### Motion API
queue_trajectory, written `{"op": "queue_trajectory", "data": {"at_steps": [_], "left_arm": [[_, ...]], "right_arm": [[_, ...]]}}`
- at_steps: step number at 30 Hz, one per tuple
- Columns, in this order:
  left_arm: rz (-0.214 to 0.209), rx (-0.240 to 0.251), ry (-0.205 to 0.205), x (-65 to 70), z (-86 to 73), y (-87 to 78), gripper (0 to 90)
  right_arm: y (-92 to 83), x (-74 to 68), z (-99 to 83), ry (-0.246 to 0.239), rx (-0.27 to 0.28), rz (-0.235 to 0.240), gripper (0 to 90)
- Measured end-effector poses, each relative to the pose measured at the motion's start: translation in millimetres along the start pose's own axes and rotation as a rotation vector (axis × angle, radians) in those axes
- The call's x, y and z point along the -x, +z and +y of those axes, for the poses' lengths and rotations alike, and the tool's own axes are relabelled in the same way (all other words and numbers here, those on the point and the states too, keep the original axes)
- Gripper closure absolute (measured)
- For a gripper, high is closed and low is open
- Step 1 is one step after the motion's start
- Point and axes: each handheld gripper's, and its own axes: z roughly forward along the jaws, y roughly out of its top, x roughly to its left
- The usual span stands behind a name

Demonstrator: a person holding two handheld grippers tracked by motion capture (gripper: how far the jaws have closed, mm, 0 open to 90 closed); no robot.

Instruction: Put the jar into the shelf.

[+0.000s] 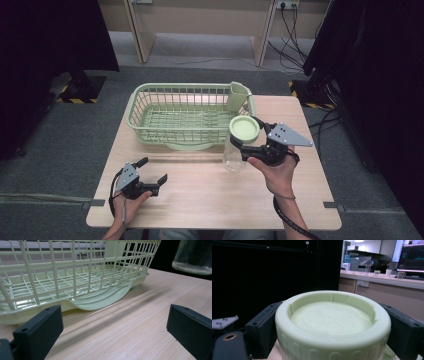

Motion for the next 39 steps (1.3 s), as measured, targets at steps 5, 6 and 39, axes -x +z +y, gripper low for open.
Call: {"op": "queue_trajectory", "data": {"at_steps": [5, 6, 39], "left_arm": [[-0.001, 0.000, -0.003, -0.4, 0.0, -0.1, 0.3], [-0.001, 0.000, -0.003, -0.4, 0.0, -0.1, 0.3], [-0.009, -0.001, -0.008, -1.1, 0.1, 0.0, 0.2]], "right_arm": [[13.8, -2.7, 21.3, -0.015, 0.024, 0.012, 11.7], [13.8, -2.7, 21.3, -0.015, 0.024, 0.012, 11.7], [125.4, 0.6, 97.0, -0.024, 0.071, 0.021, 11.8]]}}
